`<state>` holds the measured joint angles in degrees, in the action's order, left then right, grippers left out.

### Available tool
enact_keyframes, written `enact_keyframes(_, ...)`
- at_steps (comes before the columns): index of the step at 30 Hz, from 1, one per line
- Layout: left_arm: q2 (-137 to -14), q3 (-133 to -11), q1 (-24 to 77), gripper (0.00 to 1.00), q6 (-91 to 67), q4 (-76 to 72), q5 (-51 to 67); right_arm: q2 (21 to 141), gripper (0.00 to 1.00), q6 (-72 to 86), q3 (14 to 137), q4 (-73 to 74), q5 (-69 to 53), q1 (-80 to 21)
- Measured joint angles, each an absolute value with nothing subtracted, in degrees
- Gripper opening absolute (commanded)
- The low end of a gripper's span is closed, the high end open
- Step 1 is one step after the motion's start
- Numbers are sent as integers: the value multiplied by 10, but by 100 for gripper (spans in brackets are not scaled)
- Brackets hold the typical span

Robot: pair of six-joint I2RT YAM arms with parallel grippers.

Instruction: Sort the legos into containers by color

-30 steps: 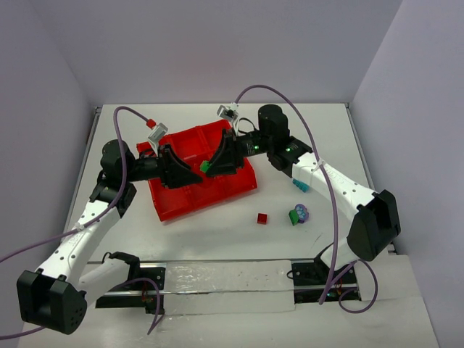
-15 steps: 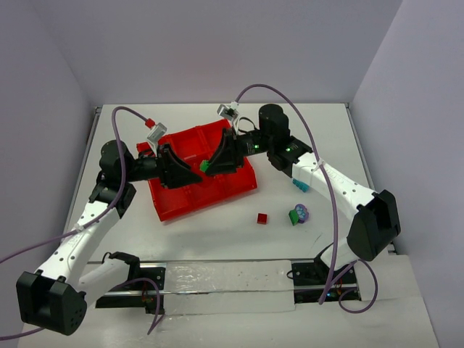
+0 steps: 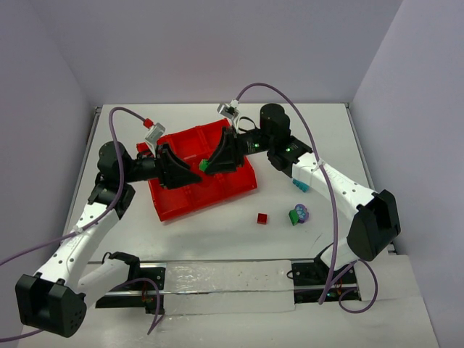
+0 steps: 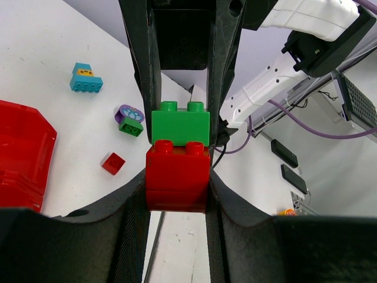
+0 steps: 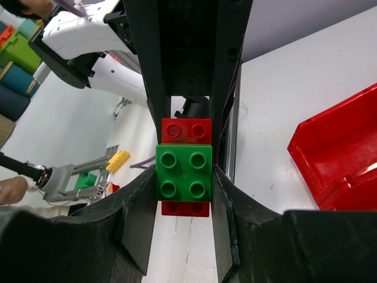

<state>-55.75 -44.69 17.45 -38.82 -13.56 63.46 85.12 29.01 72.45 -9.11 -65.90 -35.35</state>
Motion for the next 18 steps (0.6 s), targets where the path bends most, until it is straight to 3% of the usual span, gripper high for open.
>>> enact_keyframes(2,-556,-447,175,0,-388,-136,635,851,0,294,722,-97,-660,-354)
enact_keyframes(18,-532,-409,175,0,-359,-65,629,852,0,321,723,-119,-610,-325)
